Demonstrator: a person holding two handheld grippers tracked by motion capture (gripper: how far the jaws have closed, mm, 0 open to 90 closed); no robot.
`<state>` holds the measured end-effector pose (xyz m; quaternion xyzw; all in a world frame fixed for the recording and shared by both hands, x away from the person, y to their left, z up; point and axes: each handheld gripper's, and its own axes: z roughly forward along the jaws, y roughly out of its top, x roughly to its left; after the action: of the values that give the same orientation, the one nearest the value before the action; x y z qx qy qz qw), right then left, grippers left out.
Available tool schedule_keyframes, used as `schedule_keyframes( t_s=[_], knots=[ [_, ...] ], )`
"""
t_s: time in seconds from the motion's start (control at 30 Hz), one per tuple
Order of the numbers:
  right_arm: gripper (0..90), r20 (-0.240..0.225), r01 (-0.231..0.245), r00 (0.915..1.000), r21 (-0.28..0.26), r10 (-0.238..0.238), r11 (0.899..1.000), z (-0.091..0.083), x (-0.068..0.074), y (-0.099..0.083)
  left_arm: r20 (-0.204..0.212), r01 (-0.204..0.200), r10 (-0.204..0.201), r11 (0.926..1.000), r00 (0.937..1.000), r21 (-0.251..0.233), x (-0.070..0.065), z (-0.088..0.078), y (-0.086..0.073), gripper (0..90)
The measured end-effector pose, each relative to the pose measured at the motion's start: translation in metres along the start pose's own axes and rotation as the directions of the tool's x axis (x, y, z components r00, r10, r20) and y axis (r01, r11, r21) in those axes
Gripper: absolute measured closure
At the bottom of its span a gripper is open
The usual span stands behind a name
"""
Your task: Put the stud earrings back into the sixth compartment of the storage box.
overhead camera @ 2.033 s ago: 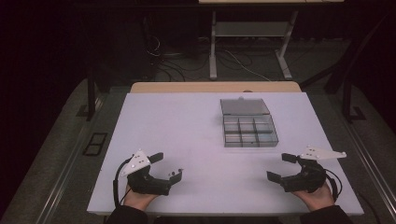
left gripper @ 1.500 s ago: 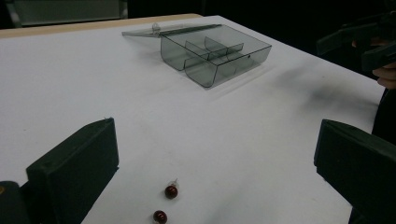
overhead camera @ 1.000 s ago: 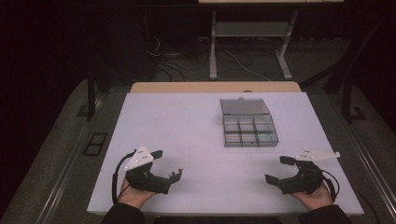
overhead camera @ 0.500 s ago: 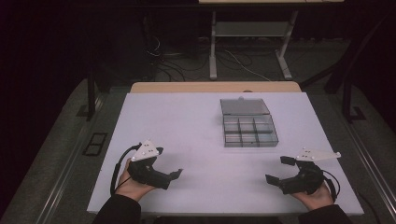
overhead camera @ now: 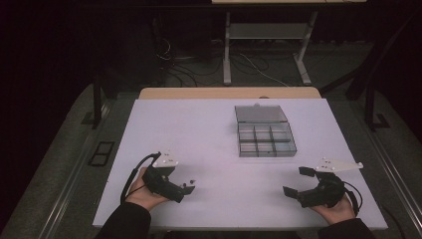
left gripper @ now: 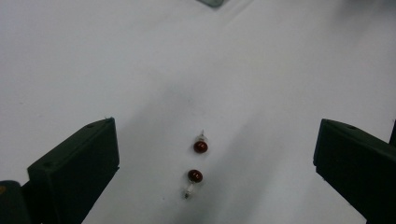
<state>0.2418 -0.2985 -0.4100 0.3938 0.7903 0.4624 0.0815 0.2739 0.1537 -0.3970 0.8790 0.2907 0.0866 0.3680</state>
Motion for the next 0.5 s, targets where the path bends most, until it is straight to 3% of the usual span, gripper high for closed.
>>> schedule_keyframes(
  t_s=[0.23, 0.5],
  knots=[
    [0.7, -0.003, 0.0, 1.0, 0.004, 0.0, 1.0, 0.0, 0.0, 0.0, 0.043, -0.035, 0.031, 0.9951, 0.9986, 0.092, -0.003, 0.012, 0.001, 0.0],
    [0.7, -0.004, -0.001, 1.0, 0.007, 0.002, 1.0, 0.0, 0.0, -0.001, 0.059, -0.072, 0.062, 0.9806, 0.9963, 0.182, 0.001, 0.022, 0.001, 7.1]
  ],
)
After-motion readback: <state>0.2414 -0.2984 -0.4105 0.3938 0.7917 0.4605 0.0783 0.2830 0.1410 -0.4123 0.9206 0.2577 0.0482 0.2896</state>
